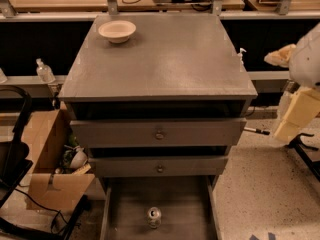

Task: Pick 7up can from bottom drawer and place on counter

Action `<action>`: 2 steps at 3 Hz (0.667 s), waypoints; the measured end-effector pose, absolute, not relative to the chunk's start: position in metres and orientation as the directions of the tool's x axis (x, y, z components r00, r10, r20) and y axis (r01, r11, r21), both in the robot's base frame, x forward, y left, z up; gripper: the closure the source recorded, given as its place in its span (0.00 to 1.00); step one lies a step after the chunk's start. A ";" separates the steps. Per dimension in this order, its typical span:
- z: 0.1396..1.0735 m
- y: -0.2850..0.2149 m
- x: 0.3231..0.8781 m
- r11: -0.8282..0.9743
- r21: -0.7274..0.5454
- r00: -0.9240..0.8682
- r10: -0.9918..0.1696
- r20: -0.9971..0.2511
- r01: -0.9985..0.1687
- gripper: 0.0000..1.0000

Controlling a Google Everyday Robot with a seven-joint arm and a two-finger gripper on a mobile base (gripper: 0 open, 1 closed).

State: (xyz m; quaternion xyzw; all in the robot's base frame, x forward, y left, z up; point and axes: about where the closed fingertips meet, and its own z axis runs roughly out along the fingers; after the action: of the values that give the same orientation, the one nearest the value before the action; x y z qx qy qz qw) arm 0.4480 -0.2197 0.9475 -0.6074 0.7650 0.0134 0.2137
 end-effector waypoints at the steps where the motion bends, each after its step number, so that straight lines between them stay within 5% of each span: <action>1: 0.886 -0.229 0.460 0.276 -0.219 -0.128 -0.845 -0.519 -0.936 0.00; 2: 0.836 -0.226 0.468 0.317 -0.216 -0.082 -0.712 -0.697 -0.924 0.00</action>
Offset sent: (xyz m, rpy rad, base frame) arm 0.0120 -0.0123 -0.1566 0.7809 -0.3152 0.1374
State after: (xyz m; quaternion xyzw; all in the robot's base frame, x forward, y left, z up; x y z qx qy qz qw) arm 0.4679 -0.2265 0.8358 -0.5668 0.7216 0.1422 0.3713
